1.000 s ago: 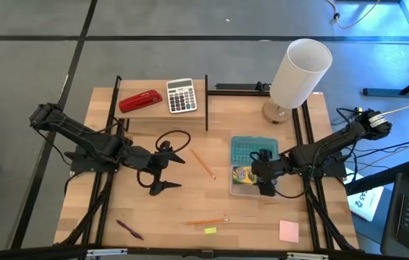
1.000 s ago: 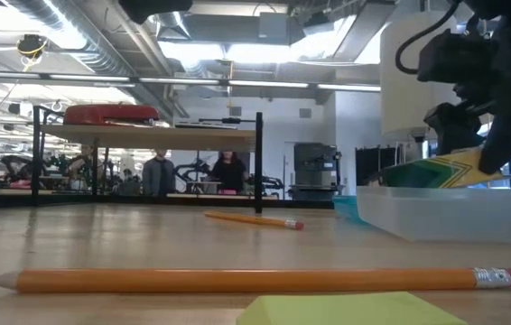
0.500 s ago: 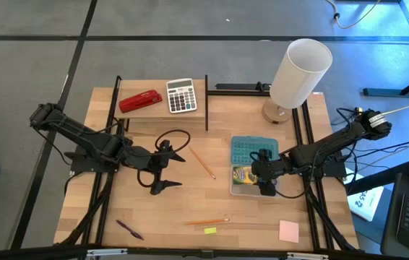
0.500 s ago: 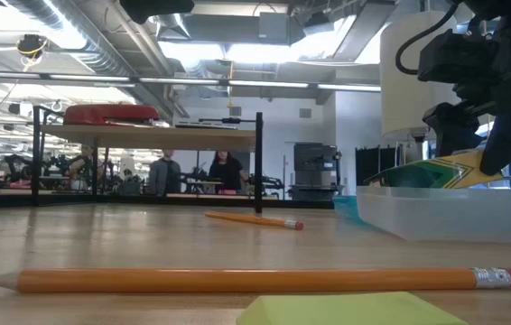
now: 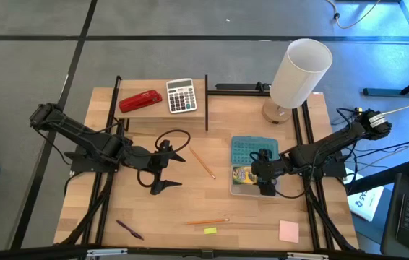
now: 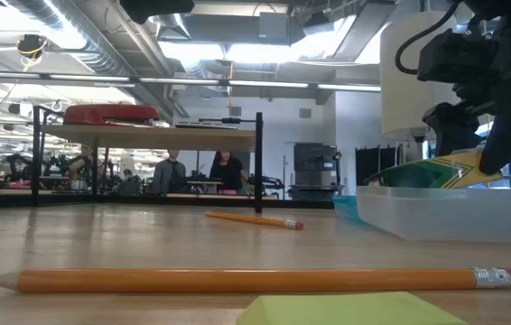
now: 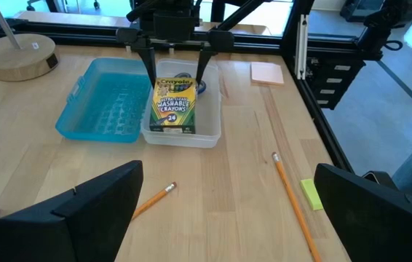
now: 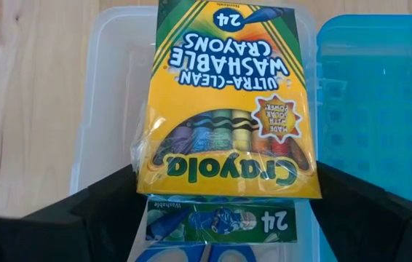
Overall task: Pack school essentials
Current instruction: Put the yellow crayon box into the blue supply box
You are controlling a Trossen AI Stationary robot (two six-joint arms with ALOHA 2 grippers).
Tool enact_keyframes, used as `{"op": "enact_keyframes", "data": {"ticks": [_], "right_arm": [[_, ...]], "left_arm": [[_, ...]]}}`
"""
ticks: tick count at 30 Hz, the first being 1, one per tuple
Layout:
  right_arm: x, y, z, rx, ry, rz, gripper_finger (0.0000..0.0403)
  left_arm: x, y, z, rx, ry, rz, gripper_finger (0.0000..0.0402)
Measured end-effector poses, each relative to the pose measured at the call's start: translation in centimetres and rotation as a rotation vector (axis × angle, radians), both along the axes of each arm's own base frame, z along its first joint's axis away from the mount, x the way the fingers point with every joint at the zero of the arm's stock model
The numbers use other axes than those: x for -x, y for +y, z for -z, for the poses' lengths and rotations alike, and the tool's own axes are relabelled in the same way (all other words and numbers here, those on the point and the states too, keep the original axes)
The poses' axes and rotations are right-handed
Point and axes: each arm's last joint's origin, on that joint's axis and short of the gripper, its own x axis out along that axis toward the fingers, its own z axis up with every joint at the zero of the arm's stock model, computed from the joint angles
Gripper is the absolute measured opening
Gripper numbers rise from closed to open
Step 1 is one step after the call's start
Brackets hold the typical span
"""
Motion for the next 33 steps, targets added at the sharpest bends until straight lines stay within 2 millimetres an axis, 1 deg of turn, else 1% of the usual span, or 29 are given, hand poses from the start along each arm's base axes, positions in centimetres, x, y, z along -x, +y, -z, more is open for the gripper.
{"op": "enact_keyframes", "data": {"ticks": [15, 20, 27, 33], "right_arm": [[-0.1, 0.1, 0.0, -0.036, -0.004, 0.012, 0.0349], [-0.2, 0.2, 0.2, -0.044, 0.01, 0.023, 0.0349], [-0.8, 0.5, 1.1, -0.05, 0.03, 0.032, 0.0349], [-0.9, 0.5, 1.2, -0.068, 0.031, 0.048, 0.0349]], "left_arm": [[0.0, 0.0, 0.0, 0.001, 0.0, 0.0, 0.0399], [0.0, 0.0, 0.0, 0.001, 0.0, 0.0, 0.0399], [0.0, 0.0, 0.0, 0.001, 0.0, 0.0, 0.0399], [0.0, 0.0, 0.0, 0.001, 0.0, 0.001, 0.0399]]}}
